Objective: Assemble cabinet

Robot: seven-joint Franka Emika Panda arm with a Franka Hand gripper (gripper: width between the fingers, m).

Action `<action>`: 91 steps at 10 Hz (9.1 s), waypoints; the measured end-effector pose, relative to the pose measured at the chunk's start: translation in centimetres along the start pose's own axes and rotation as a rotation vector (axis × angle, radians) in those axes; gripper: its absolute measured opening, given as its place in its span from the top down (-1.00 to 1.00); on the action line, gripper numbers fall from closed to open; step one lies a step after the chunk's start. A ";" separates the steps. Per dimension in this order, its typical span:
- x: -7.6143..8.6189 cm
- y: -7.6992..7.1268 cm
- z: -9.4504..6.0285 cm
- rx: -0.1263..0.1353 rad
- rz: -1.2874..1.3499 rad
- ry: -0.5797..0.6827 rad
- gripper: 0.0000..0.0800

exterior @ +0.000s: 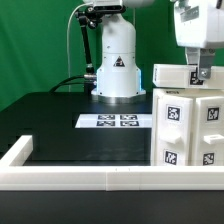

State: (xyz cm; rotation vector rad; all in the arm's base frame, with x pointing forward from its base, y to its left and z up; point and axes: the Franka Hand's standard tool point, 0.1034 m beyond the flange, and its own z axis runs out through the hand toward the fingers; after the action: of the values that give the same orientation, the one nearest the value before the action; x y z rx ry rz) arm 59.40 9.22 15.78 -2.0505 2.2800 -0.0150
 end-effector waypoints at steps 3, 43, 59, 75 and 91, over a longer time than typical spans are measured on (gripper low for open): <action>0.0 -0.2 0.0 0.001 0.163 -0.021 -0.41; -0.4 -0.5 -2.6 0.088 -2.849 -0.021 -0.99; 0.3 -0.7 0.7 -0.012 -2.794 0.026 -0.41; 0.7 -1.3 1.0 0.071 -1.361 0.051 -0.41; 0.9 -1.1 0.9 0.089 -0.034 -0.018 -0.41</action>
Offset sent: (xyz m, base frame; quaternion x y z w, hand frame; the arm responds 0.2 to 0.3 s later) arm 0.0003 -0.0028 -0.0043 0.0064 0.0080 0.1852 0.9826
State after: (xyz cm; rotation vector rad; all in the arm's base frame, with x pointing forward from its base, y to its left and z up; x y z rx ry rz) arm 60.49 8.27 14.90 -2.0371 2.1916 -0.0978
